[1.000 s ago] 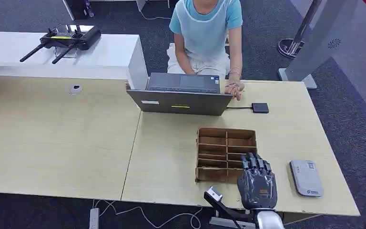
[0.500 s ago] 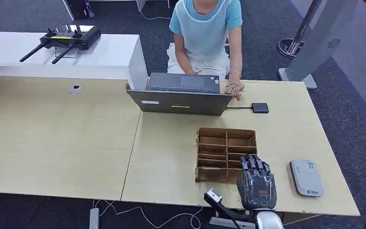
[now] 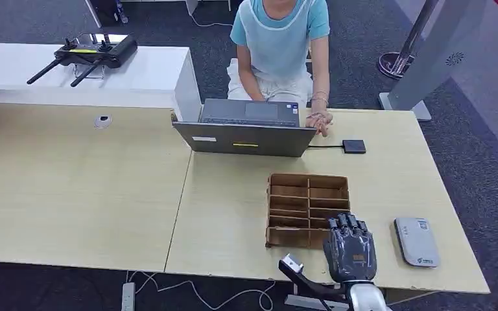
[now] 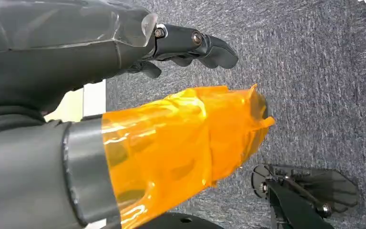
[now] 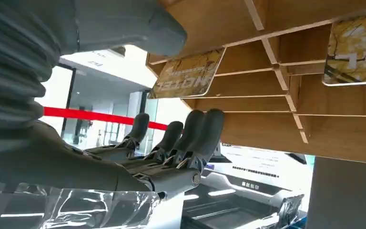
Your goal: Pass the card to the sensor for recognition and then transmit it.
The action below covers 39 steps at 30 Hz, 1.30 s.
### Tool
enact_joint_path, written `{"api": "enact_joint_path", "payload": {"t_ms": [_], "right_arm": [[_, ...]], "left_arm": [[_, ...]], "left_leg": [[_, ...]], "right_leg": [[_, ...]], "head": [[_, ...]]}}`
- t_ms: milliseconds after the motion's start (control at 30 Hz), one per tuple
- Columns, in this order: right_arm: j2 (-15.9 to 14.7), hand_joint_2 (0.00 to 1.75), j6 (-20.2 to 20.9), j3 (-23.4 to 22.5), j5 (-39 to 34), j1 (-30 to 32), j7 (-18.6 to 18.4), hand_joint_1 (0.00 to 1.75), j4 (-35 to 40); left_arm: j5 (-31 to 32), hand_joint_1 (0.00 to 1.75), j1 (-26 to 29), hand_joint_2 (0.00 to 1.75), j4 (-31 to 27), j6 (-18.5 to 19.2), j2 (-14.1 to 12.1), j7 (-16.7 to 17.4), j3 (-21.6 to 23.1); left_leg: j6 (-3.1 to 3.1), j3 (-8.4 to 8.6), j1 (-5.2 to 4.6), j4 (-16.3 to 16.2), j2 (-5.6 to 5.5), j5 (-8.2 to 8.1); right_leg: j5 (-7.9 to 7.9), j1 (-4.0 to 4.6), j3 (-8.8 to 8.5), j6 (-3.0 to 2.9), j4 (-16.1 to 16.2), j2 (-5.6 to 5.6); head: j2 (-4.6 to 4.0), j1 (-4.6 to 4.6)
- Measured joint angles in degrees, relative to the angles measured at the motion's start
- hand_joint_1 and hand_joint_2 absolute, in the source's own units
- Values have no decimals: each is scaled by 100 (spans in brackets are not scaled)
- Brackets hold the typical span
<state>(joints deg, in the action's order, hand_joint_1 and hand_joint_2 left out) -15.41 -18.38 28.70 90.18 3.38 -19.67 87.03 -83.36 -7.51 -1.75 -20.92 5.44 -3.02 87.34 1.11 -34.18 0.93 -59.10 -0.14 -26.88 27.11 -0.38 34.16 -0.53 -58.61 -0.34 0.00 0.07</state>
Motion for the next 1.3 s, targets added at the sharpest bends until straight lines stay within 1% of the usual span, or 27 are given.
{"api": "enact_joint_path", "payload": {"t_ms": [67, 100, 167, 200, 267, 300, 367, 433, 567, 700, 767, 800, 833, 967, 1000, 1100, 1133, 1300], "right_arm": [[0, 175, 0, 0, 0, -6, -4, 89, 0], [0, 175, 0, 0, 0, -10, -11, 94, 0], [0, 175, 0, 0, 0, -18, -22, 94, -2], [0, 175, 0, 2, 0, -27, -22, 98, -11], [0, 175, 0, 0, 0, -32, -26, 99, -15], [0, 175, -2, 0, 0, -32, -28, 105, -15], [0, 175, -4, 0, 0, -34, -31, 105, -15], [0, 175, -4, 0, 0, -35, -37, 113, -15], [0, 175, -7, 2, 0, -37, -88, 113, -15], [0, 175, -7, 2, 0, -41, -125, 127, -15], [0, 175, -7, 2, 0, -43, -131, 129, -15], [0, 175, -7, 2, 0, -44, -136, 134, -15], [0, 175, -7, 4, 0, -48, -149, 131, -15], [0, 175, -20, 7, 0, -80, -210, 140, -15], [0, 175, -24, 7, 0, -86, -223, 136, -15], [0, 175, -79, 9, 0, -99, -240, 140, -15], [0, 175, -112, 7, 0, -99, -221, 143, -15], [0, 175, -225, 2, 0, -98, -105, 145, -11]], "left_arm": [[2, 0, 0, 0, 0, 0, 0, 0, 0], [2, 0, 0, 0, 0, 0, 0, 0, 0], [2, 0, 0, 0, 0, 0, 0, 0, 2], [4, 0, 0, 0, 0, 0, -2, 0, 2], [4, 0, 0, 0, 0, 0, -2, 0, 2], [4, 0, 0, 0, 0, 0, -2, 0, 2], [4, 0, 0, 0, 0, 0, -2, 0, 2], [4, 0, 0, 0, 0, 0, 0, 0, 0], [11, 0, 0, 0, 0, 2, -2, 0, 2], [17, 0, 0, 0, 0, 2, -2, 0, 2], [17, 0, 0, 0, 0, 2, -2, 0, 0], [17, 0, 0, 0, 0, 2, -2, 0, 0], [17, 0, 0, 0, 0, 2, -2, 0, 2], [17, 0, 0, 0, 0, 11, -2, 0, 0], [20, 0, 0, 0, 0, 11, -2, 0, 0], [20, 0, 0, 0, 0, 11, -2, 0, 0], [22, 0, 0, 0, 0, 11, -2, 0, 2], [37, 0, 0, 0, 0, 13, -2, 0, 0]], "left_leg": [[0, 0, 0, 0, 0, 0], [0, 0, 0, 0, 0, 0], [0, 0, 0, 0, 0, 0], [0, 0, 0, 0, 0, 0], [0, 0, 0, 0, 0, 0], [0, 0, 0, 0, 0, 0], [0, 0, 0, 0, 0, 0], [0, 0, 0, 0, 0, 0], [0, 0, 0, 0, 0, 0], [0, 0, 0, 0, 0, 0], [0, 0, 0, 0, 0, 0], [0, 0, 0, 0, 0, 0], [0, 0, 0, 0, 0, 0], [0, 0, 0, 0, 0, 0], [0, 0, 0, 0, 0, 0], [0, 0, 0, 0, 0, 0], [0, 0, 0, 0, 0, 0], [0, 0, 0, 0, 0, 0]], "right_leg": [[0, 0, 0, 0, 0, 0], [0, 0, 0, 0, 0, 0], [0, 0, 0, 0, 0, 0], [0, 0, 0, 0, 0, 0], [0, 0, 0, 0, 0, 0], [0, 0, 0, 0, 0, 0], [0, 0, 0, 0, 0, 0], [0, 0, 0, 0, 0, 0], [0, 0, 0, 0, 0, 0], [0, 0, 0, 0, 0, 0], [0, 0, 0, 0, 0, 0], [0, 0, 0, 0, 0, 0], [0, 0, 0, 0, 0, 0], [0, 0, 0, 0, 0, 0], [0, 0, 0, 0, 0, 0], [0, 0, 0, 0, 0, 0], [0, 0, 0, 0, 0, 0], [0, 0, 1, 0, 0, 0]], "head": [[0, 0], [2, 0], [0, 0], [0, 0], [0, 0], [0, 0], [0, 0], [2, 0], [0, 0], [0, 0], [2, 0], [0, 0], [0, 0], [0, 0], [2, 0], [0, 0], [0, 0], [0, 0]]}}
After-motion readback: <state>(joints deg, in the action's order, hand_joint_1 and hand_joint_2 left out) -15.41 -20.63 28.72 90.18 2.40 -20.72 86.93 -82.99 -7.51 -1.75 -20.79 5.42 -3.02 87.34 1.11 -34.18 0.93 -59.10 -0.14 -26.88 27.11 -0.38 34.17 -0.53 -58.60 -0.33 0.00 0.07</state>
